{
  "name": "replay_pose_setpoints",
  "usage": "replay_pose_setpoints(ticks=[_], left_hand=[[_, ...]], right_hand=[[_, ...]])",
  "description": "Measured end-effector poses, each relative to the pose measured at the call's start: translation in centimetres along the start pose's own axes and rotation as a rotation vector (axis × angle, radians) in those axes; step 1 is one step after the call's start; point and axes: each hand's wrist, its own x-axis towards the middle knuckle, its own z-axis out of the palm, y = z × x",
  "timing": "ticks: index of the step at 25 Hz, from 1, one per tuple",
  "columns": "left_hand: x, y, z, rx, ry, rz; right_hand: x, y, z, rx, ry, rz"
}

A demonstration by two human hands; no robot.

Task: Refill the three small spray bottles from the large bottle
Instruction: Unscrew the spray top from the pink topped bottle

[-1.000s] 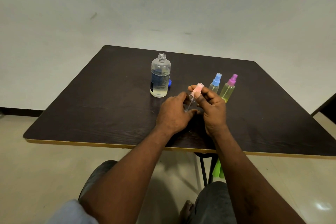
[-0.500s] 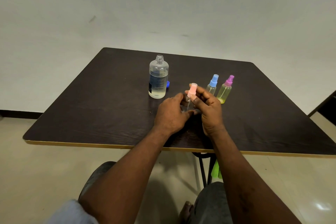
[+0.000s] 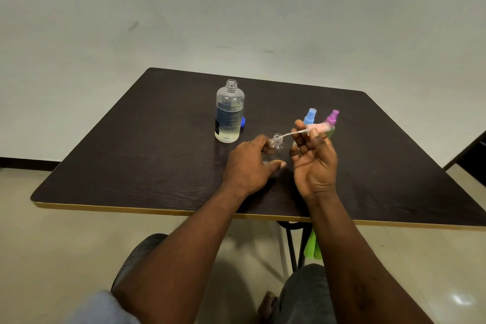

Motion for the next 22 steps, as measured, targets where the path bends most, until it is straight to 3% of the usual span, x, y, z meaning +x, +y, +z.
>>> replay_pose_setpoints(ticks=[3,5,9,12,16,18,22], left_hand=[[-0.1,0.0,0.0,-0.017,-0.002,-0.006],[-0.1,0.0,0.0,-0.014,0.018,-0.01],[-0.2,-0.4,-0.1,-0.004,0.165,-0.065],[-0.2,-0.6,-0.2,0.033,0.223,-0.083],[-0.1,-0.6,-0.3,-0.013,0.263,-0.172],[-0.1,-0.5,-0.3,-0.013,0.252,-0.178],[-0.1,-0.3,-0.5,-0.018,0.234,-0.196]], right_hand=[[0.6,-1.5,-0.4,0.209,0.108,-0.012],[1.8,-3.0,-0.3,0.072,0.165,-0.087],[4.3,-5.1,1.0,-0.951,0.079,-0.287],[5.9,-5.3,2.8,-1.638,-0.138,-0.354],[7.2,-4.0,6.6,-2.361,-0.467,-0.465],[7.2,-2.7,8.4,-2.61,-0.616,-0.556],[7.6,-0.7,10.7,-2.849,-0.755,-0.599]])
